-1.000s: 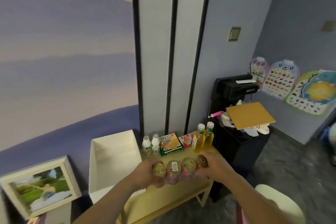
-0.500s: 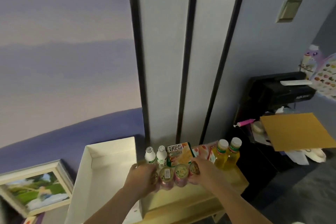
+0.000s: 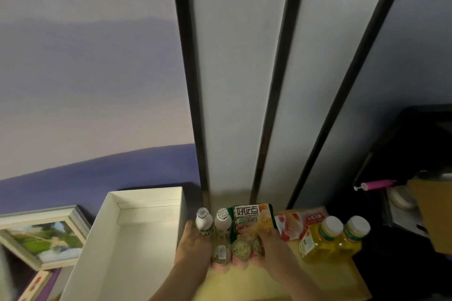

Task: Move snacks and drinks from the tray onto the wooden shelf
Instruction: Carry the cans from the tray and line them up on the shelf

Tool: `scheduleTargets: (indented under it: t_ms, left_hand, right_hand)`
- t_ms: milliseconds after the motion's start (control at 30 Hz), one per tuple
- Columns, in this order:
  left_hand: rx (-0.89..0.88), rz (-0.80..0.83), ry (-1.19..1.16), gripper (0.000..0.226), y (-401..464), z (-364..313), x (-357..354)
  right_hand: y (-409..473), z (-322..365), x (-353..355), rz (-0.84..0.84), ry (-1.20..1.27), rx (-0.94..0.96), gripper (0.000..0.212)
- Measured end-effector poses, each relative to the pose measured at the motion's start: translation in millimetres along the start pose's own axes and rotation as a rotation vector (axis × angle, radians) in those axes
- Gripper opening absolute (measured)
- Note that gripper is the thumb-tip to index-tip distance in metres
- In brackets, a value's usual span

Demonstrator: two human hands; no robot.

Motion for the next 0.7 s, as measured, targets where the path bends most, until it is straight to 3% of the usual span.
scheduleTargets:
  t_ms: [333, 533, 700]
  left_hand:
    - [-0.002, -0.001, 0.059, 0.039, 19, -19, -22]
    - [0.010, -0.037, 0.039, 0.046, 20, -22, -29]
    - [0.014, -0.070, -0.021, 0.054, 5, -14, -24]
  right_hand:
    - [12, -15, -20, 0.051, -0.047, -0.070, 0.062]
    - [9, -18, -27, -0.026, 0.006, -0.065, 0.060]
    - [-13, -20, -15, -0.133, 0.062, -0.065, 0.072]
Point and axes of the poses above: each hand's wrist, its own y-axis towards the middle knuckle, its own x-axis out of the back of the hand, z = x × y, the point moved 1 cm from there along y, towards the middle knuckle, and after that the axes turned 10 degrees about y, right-handed, at the moved point
